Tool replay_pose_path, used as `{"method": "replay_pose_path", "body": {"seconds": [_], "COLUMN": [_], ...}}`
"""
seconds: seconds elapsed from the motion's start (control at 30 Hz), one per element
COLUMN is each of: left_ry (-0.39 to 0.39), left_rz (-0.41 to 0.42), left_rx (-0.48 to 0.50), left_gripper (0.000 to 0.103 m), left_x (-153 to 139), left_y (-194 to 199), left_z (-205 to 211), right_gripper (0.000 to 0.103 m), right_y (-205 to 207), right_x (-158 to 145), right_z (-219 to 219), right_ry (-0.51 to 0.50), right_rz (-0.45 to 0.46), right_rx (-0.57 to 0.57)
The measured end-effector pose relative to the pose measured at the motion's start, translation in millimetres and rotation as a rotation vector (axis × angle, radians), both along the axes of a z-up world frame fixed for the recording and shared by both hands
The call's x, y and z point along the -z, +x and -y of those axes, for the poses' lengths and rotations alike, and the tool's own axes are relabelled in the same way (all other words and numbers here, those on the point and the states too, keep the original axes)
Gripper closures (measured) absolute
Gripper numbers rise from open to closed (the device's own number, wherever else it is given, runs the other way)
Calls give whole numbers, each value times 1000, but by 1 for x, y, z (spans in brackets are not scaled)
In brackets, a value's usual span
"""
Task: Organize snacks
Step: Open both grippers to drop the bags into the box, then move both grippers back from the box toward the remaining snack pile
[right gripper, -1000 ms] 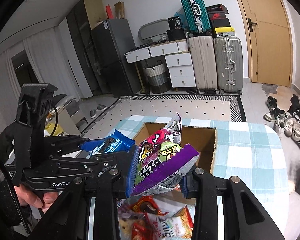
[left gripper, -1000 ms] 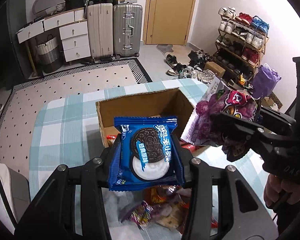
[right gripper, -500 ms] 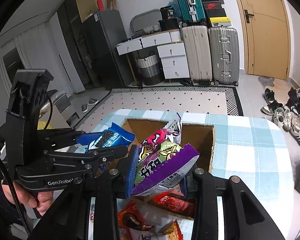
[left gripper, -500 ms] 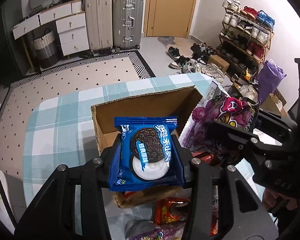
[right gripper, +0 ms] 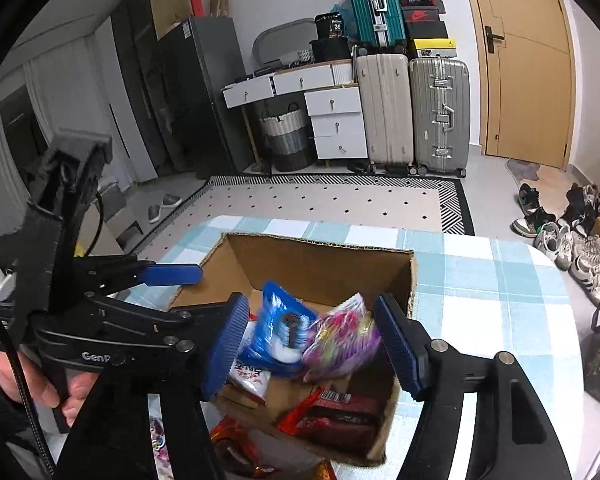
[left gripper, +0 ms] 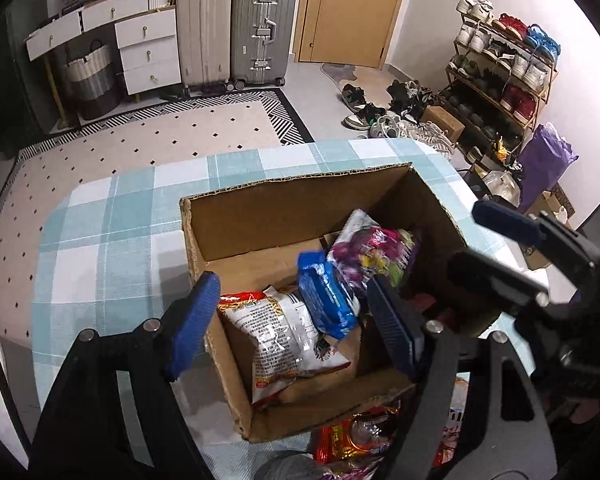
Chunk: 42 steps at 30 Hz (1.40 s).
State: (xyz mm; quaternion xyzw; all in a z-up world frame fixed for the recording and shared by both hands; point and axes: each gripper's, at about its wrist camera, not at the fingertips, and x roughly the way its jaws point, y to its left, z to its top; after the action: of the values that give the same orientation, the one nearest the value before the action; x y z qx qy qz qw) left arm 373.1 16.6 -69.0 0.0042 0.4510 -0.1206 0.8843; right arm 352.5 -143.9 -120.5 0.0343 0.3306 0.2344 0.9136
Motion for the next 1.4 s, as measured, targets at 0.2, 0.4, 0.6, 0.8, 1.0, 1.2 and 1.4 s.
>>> {"method": "replay_pose_path", "body": {"seconds": [0.2, 0.4, 0.6, 0.8, 1.0, 1.2, 1.4], "left_ry": [15, 4, 31, 46, 57, 44, 70], "left_rz": [29, 63, 109, 144, 172, 171, 195], "left_rx": [0, -16, -13, -13, -21, -23, -12], "left_gripper": [28, 27, 25, 25, 24, 22, 20], "left_x": [-13, -35, -54, -73, -85, -83, -78], "left_y": [-17, -50, -92, -132, -171, -211, -253], "left_z": [2, 1, 3, 6, 8, 10, 16], "right_gripper": [36, 36, 35, 29, 29, 27, 27], "right_y": [-14, -38, -81, -115, -154, -191, -225], "right_x": [-12, -29, -51, -65, -70, -64, -52], "right_z": [17, 30, 39, 42, 44, 45, 44], "right_ry": [6, 37, 19, 19, 40, 43, 42], "right_rz": [16, 24, 68, 100, 105, 101, 86], "right_rx": [28, 34, 48, 53, 48, 44, 33]}}
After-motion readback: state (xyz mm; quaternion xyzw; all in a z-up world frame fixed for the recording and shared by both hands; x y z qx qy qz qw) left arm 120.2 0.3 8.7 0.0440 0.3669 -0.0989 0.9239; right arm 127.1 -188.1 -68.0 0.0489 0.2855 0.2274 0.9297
